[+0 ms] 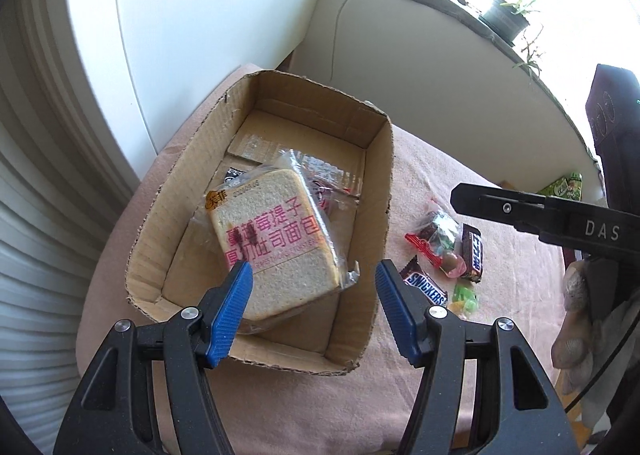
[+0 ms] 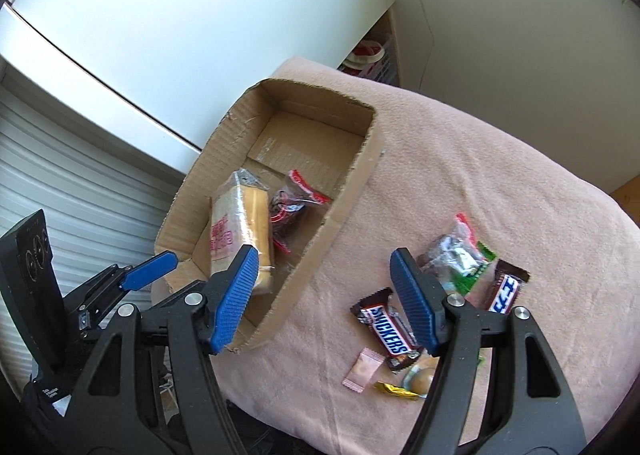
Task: Organize snacks
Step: 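Move both tools back over the remaining snacks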
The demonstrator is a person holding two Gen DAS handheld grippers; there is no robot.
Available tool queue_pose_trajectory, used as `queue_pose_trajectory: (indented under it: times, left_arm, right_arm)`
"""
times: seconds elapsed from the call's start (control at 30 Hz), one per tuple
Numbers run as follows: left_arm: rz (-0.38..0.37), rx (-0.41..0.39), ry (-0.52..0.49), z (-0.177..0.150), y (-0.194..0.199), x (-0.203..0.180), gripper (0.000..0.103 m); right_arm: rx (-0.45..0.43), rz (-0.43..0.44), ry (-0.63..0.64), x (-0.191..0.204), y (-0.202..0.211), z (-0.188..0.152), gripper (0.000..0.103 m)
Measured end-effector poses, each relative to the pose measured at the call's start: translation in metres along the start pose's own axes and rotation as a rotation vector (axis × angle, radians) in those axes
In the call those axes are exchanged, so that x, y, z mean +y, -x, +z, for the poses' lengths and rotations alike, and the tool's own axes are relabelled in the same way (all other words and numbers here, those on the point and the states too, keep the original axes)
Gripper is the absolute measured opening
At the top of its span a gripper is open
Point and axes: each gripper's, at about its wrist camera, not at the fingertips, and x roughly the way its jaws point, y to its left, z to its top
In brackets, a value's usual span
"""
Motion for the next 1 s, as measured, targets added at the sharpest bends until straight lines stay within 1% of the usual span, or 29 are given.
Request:
queue_pose_trajectory:
  times: [0.1,0.2,0.3,0.43,0.53,0.6,0.67,0.7,0.73,0.8,0.9,1.0]
  left_arm:
    - [-0.01,0.0,-0.034,-0.005,0.001,-0.015,0.062]
    - [-0.03,0.008,-0.061,-0.011,0.0,-0.032,0.062]
    - [-0.057,0.025,-0.09,-0.019,-0.004,-0.049,0.063]
    - [-0.084,0.065,-0.134,-0.034,-0.014,-0.07,0.062]
    - [-0.096,0.103,-0.158,-0.047,-0.024,-0.085,0.058]
    - [-0.106,0.134,-0.166,-0.055,-0.031,-0.093,0.052]
    - [-0.108,0.149,-0.184,-0.062,-0.034,-0.101,0.05]
    - [-0.106,0.155,-0.189,-0.065,-0.037,-0.104,0.044]
    - [-0.103,0.167,-0.187,-0.067,-0.042,-0.105,0.039]
    - [-0.092,0.197,-0.158,-0.069,-0.053,-0.104,0.035]
    - [-0.082,0.231,-0.12,-0.071,-0.067,-0.103,0.031]
    - [-0.067,0.239,-0.127,-0.072,-0.077,-0.109,0.029]
  right_arm:
    - [-0.033,-0.067,-0.006,-0.02,0.012,-0.007,0.071]
    - [-0.047,-0.125,-0.015,-0.04,0.022,-0.017,0.071]
    - [-0.033,-0.173,-0.019,-0.06,0.026,-0.028,0.071]
    - [0.007,-0.229,-0.03,-0.083,0.024,-0.042,0.071]
    - [0.03,-0.233,-0.054,-0.098,0.018,-0.051,0.071]
    - [0.047,-0.239,-0.071,-0.107,0.014,-0.056,0.071]
    - [0.056,-0.236,-0.084,-0.114,0.011,-0.062,0.071]
    - [0.061,-0.235,-0.091,-0.117,0.01,-0.064,0.071]
    - [0.066,-0.234,-0.101,-0.12,0.009,-0.066,0.071]
    - [0.072,-0.225,-0.123,-0.125,0.004,-0.068,0.071]
    - [0.076,-0.214,-0.152,-0.132,0.0,-0.069,0.071]
    - [0.08,-0.205,-0.17,-0.136,-0.005,-0.068,0.071]
